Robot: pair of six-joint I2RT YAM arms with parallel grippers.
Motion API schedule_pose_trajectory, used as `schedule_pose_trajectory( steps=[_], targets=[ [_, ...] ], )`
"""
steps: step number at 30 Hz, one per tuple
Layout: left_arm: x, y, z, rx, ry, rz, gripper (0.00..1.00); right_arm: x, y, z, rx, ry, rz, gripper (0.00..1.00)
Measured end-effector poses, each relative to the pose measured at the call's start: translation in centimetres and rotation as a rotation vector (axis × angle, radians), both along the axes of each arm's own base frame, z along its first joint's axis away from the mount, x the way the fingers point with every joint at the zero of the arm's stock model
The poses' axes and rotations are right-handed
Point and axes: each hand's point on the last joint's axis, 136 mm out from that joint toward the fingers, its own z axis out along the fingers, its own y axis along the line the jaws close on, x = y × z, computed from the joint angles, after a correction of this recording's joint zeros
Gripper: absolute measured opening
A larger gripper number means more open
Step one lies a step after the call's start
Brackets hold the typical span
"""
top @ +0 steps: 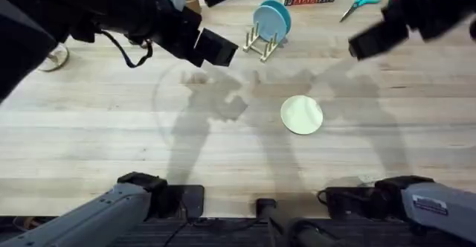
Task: Pick up the plates from the table one by one and place each into a slot on the dish rack.
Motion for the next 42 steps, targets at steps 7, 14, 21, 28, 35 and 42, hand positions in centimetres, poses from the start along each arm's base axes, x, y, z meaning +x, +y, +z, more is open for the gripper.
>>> schedule_pose_trajectory(
  steps=[7,14,21,28,35,42],
  targets=[
    [-1.7,0.0,-1.0,-0.006,0.085,-0.007,0.992,-4.2,-1.5,-2.0,0.079,0.092,-0.092,0.995],
    [-3.4,-2.2,-0.6,-0.141,0.166,-0.056,0.749,-4.5,-1.5,-1.6,0.133,0.083,-0.119,0.996],
    [-4.9,-5.1,1.1,-0.355,0.254,-0.117,0.046,-4.5,-1.5,-1.6,0.136,0.083,-0.122,0.995],
    [-4.7,-7.6,0.5,-0.558,0.302,-0.156,0.043,-4.5,-1.5,-1.6,0.136,0.084,-0.122,0.994],
    [-4.8,-9.8,-2.1,-0.701,0.373,-0.159,0.042,-4.5,-1.5,-1.6,0.136,0.084,-0.122,0.995],
    [-6.0,-12.7,-4.4,-0.828,0.452,-0.16,0.043,-4.5,-1.5,-1.6,0.136,0.084,-0.122,0.995]
  ],
)
